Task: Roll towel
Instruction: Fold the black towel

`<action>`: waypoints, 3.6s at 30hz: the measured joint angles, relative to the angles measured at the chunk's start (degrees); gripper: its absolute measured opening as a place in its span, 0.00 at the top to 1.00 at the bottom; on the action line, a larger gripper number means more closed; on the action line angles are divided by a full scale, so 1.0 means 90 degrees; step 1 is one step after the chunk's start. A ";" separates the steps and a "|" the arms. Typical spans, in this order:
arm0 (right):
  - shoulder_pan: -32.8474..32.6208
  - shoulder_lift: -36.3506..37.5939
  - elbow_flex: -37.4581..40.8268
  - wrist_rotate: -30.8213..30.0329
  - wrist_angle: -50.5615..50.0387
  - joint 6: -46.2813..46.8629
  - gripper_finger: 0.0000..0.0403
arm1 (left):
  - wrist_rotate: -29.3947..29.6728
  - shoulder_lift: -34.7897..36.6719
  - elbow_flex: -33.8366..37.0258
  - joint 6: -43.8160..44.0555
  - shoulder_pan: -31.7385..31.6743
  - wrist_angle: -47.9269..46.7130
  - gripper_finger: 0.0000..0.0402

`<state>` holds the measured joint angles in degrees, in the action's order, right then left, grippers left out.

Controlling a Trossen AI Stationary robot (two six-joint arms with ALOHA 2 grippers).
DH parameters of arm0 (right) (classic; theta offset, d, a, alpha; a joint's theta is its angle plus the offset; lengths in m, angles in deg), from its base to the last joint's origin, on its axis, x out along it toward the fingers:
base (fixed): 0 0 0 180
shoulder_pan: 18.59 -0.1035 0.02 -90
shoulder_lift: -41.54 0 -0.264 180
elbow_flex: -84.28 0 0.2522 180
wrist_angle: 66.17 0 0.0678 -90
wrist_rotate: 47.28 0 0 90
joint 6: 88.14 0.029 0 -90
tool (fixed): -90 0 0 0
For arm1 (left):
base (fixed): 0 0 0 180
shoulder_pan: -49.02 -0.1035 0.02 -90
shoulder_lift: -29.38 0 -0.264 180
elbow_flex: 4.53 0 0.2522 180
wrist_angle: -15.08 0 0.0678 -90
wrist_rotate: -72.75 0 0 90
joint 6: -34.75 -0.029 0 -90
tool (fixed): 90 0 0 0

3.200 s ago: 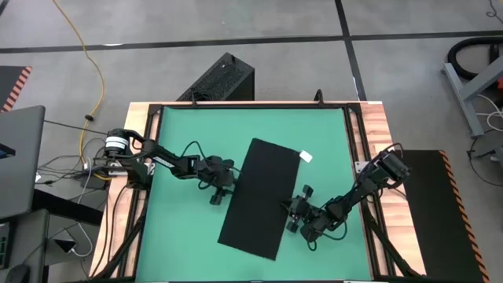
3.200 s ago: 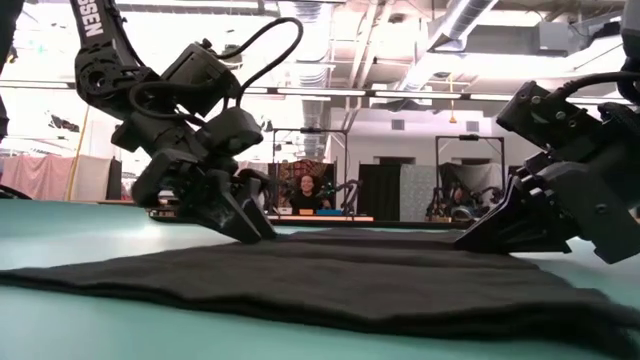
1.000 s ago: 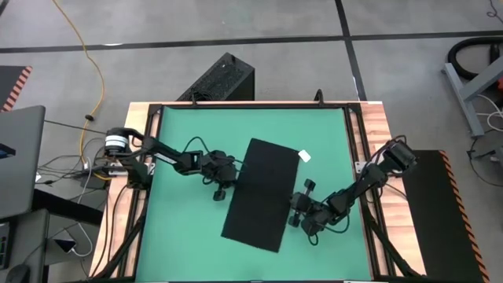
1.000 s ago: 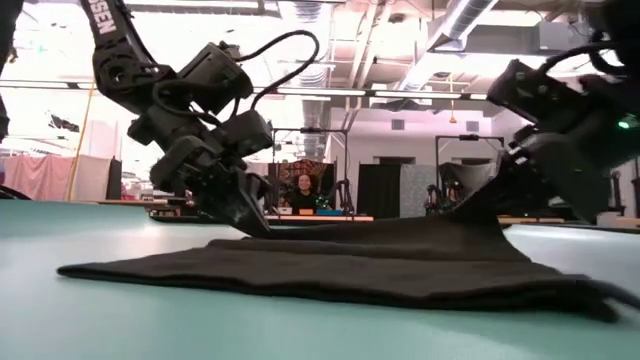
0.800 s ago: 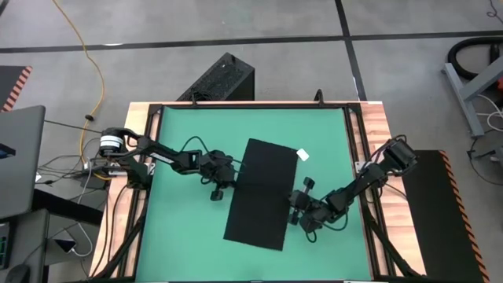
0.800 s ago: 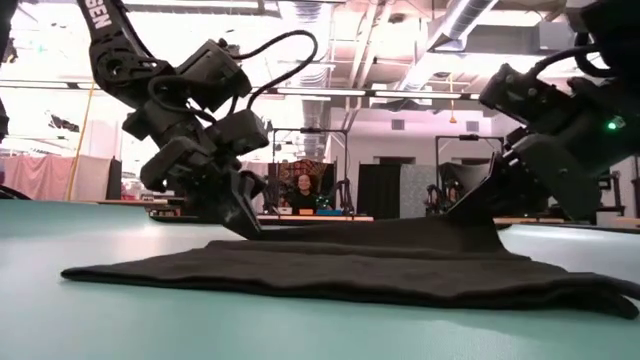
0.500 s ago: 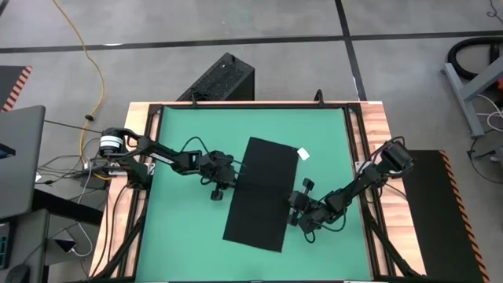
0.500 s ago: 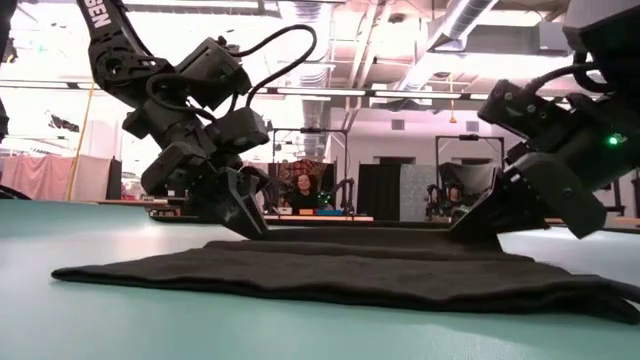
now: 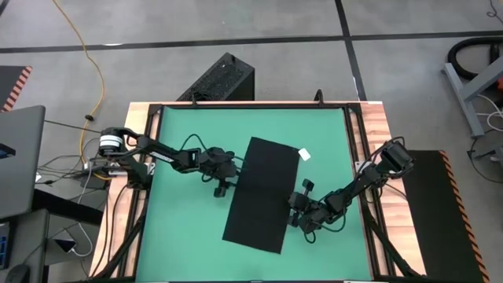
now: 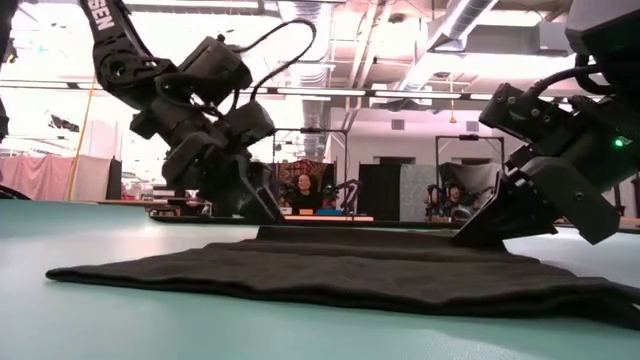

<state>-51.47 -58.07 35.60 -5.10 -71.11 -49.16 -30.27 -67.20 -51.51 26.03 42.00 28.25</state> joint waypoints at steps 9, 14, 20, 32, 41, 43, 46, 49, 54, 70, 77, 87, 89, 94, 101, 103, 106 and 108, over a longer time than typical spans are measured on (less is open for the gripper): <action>0.0000 0.0000 0.0000 0.0005 -0.0027 0.0002 0.98 | 0.0064 -0.0518 -0.0001 0.0101 0.0188 0.0145 0.51; -0.0002 0.0002 0.0000 0.0050 -0.0028 0.0030 0.98 | 0.0166 -0.0520 0.0001 0.0105 0.0190 0.0116 0.51; -0.0002 0.0005 -0.0002 0.0134 -0.0095 0.0170 0.98 | 0.0197 -0.0514 0.0001 0.0107 0.0190 0.0016 0.51; -0.0002 0.0007 -0.0005 0.0170 -0.0143 0.0172 0.98 | 0.0929 0.0488 0.0021 -0.0434 0.0168 -0.0579 0.51; 0.0000 0.0013 -0.0007 0.0245 -0.0190 0.0172 0.98 | 0.0158 0.0398 0.0015 -0.0893 0.0171 -0.0070 0.51; 0.0000 0.0012 -0.0007 0.0251 -0.0194 0.0172 0.98 | 0.0090 0.0398 0.0017 -0.0908 0.0168 -0.0020 0.51; 0.0000 0.0012 -0.0007 0.0257 -0.0197 0.0172 0.98 | -0.0048 0.0401 0.0013 -0.0961 0.0176 -0.0009 0.51; 0.0000 0.0012 -0.0007 0.0265 -0.0199 0.0172 0.98 | 0.0086 0.0401 0.0013 -0.1007 0.0184 0.0001 0.51; 0.0000 0.0012 -0.0005 0.0285 -0.0197 0.0175 0.98 | 0.0100 0.0401 0.0013 -0.1007 0.0166 0.0010 0.51; 0.0000 0.0012 0.0000 0.0301 -0.0135 0.0185 0.98 | 0.0263 -0.0196 0.0003 -0.0892 0.0166 0.0476 0.58; -0.0006 0.0007 0.0000 0.0330 -0.0070 0.0181 0.98 | 0.0276 -0.0521 -0.0143 -0.0855 0.0166 0.0458 0.75; -0.0007 0.0000 -0.0372 0.0308 -0.0406 -0.0060 0.99 | 0.0284 -0.0106 -0.0446 -0.0645 0.0166 -0.0594 0.95; -0.0007 0.0014 -0.0582 0.0111 -0.0633 -0.0201 0.99 | 0.0355 0.0099 -0.0493 -0.0534 0.0166 -0.0915 0.99; 0.0114 0.0100 -0.1101 -0.0157 -0.1411 -0.0502 0.99 | 0.0502 0.0771 -0.0494 -0.0404 0.0193 -0.1462 1.00; 0.0349 0.0250 -0.1788 -0.0838 -0.2391 -0.1053 0.99 | 0.0932 0.1640 -0.0489 -0.0582 0.0234 -0.1845 1.00; 0.0452 0.0394 -0.1977 -0.0973 -0.2725 -0.1243 0.99 | 0.1130 0.1853 -0.0489 -0.0631 0.0234 -0.2136 1.00; 0.0634 0.0684 -0.2159 -0.1086 -0.3052 -0.1527 0.99 | 0.1539 0.2111 -0.0489 -0.0784 0.0234 -0.2343 1.00; 0.0794 0.0893 -0.2186 -0.1298 -0.3144 -0.1664 0.99 | 0.1897 0.2247 -0.0489 -0.0902 0.0231 -0.2417 1.00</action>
<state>-44.33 -50.03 15.93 -16.77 -99.40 -64.13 -13.19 -46.98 -55.91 17.91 44.09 6.50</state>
